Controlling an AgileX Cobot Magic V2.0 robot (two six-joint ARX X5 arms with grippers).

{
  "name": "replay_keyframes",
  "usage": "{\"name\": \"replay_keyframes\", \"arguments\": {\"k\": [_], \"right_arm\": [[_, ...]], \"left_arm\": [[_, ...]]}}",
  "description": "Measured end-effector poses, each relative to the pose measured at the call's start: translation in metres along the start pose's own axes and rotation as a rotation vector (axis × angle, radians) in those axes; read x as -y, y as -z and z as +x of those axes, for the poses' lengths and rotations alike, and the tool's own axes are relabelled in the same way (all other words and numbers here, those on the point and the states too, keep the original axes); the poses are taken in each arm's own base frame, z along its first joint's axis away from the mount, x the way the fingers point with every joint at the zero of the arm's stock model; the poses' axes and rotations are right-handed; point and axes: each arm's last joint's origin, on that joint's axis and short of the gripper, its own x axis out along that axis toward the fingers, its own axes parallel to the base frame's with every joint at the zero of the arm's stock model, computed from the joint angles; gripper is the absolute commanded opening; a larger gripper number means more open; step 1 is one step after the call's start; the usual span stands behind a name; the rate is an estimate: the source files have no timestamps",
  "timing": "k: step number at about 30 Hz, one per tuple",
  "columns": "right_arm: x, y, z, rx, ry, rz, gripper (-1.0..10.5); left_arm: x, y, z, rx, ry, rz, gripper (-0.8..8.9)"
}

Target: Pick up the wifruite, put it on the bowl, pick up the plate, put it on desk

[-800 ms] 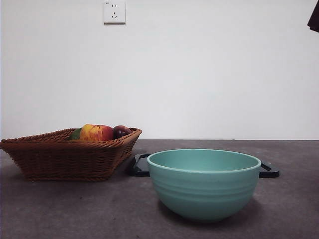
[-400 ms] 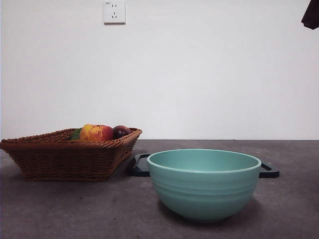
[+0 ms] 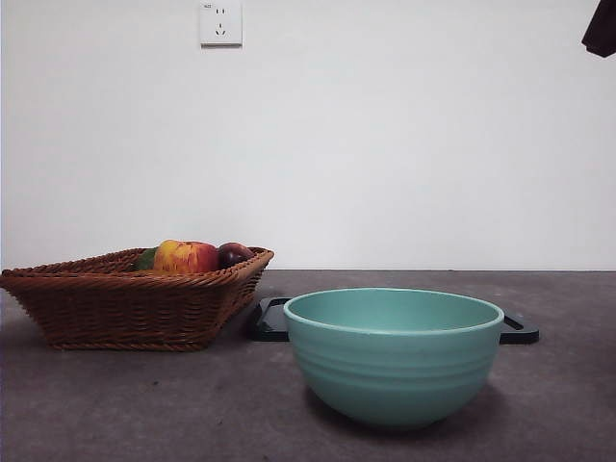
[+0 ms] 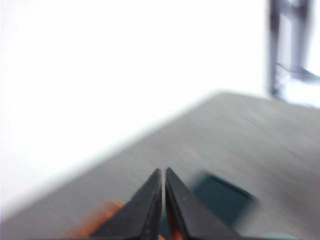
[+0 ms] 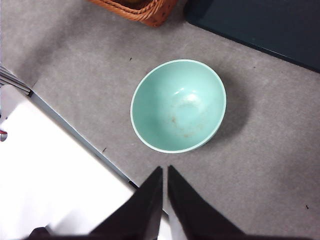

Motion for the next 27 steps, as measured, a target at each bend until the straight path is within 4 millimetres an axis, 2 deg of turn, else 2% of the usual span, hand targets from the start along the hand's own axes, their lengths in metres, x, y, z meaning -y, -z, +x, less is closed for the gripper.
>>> {"name": "replay_keyframes", "arguments": {"k": [4, 6, 12, 16, 23, 27], "right_arm": [[0.000, 0.000, 0.000, 0.000, 0.000, 0.000, 0.1], [0.000, 0.000, 0.000, 0.000, 0.000, 0.000, 0.1], [0.000, 0.000, 0.000, 0.000, 0.000, 0.000, 0.1], [0.000, 0.000, 0.000, 0.000, 0.000, 0.000, 0.1], [0.000, 0.000, 0.000, 0.000, 0.000, 0.000, 0.1], [0.000, 0.000, 0.000, 0.000, 0.000, 0.000, 0.1]], "left_arm": [[0.001, 0.017, -0.017, 0.149, -0.242, 0.108, 0.10], [0.002, 0.031, -0.022, 0.183, -0.383, 0.121, 0.10], [0.003, 0.090, -0.028, 0.090, -0.655, 0.020, 0.10], [0.008, 0.120, -0.030, 0.067, -0.726, -0.039, 0.10], [0.016, 0.177, -0.027, 0.014, -0.723, -0.123, 0.10], [0.019, 0.201, -0.025, -0.016, -0.719, -0.168, 0.10]]}}
